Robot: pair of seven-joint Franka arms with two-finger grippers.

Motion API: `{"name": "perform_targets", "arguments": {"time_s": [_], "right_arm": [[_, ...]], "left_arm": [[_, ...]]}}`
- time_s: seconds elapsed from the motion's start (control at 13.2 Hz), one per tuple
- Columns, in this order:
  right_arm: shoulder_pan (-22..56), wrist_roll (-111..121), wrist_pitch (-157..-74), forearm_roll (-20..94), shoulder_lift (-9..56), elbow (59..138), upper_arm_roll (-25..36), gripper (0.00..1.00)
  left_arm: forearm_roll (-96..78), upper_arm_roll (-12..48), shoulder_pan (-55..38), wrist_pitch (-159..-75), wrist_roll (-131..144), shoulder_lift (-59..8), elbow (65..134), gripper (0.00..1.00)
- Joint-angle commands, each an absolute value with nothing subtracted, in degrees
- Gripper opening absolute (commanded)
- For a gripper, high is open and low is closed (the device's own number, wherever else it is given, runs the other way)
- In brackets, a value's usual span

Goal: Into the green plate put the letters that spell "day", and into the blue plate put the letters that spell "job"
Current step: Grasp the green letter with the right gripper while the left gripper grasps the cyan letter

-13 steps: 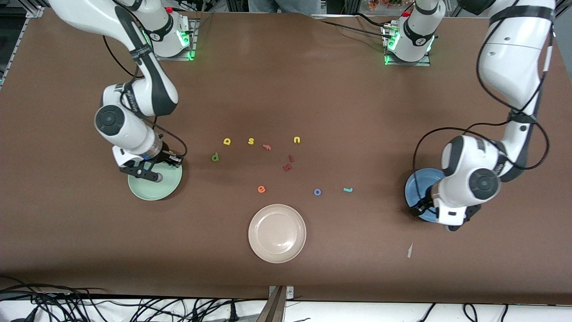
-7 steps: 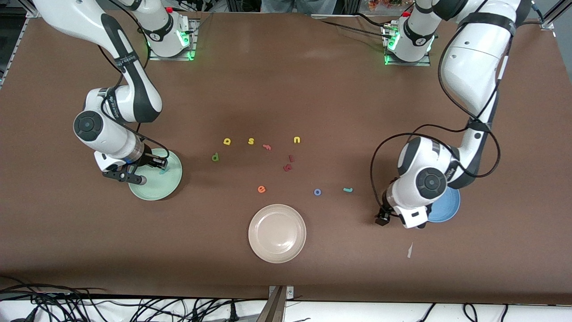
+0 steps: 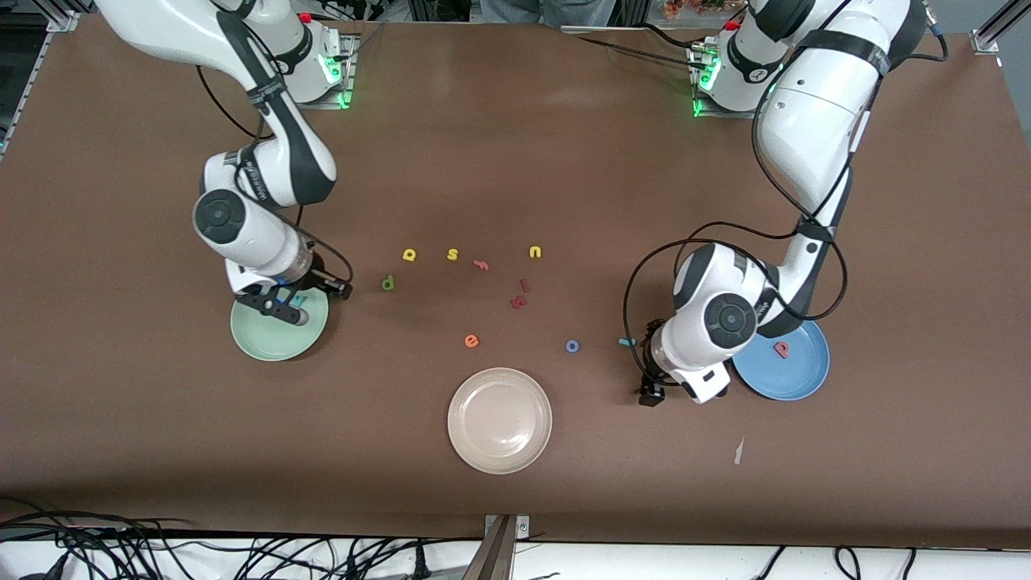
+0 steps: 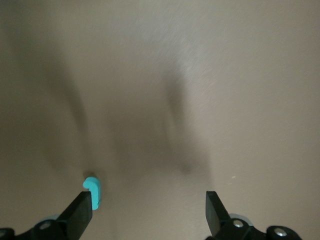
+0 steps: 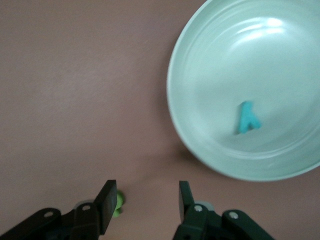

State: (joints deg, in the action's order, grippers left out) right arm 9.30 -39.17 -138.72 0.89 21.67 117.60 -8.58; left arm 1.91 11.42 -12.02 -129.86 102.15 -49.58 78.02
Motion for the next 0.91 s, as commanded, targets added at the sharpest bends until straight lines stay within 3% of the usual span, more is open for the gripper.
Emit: {"name": "perform_targets", "arguments": {"time_s": [0.0,0.3,0.84], "right_arm": [[11.3,-44.4,-141.5,0.8,22.8,117.9,-9.3,0.58],[14.6,-48.2,-145.1,0.7,25.3,118.7,-9.2,0.58],[15.7,-48.4,-152.0,0.8,27.5,122.3,-9.1,0.58]], "left_arm": [[1.5,10.5,-13.0,-132.4,104.8,-47.3,82.8,1.0],[7.0,10.8,-13.2,-136.7,110.8,-45.6,88.9,0.95],[7.0,10.9,-13.9,-136.9,114.2,-43.4,92.1,0.8]]}}
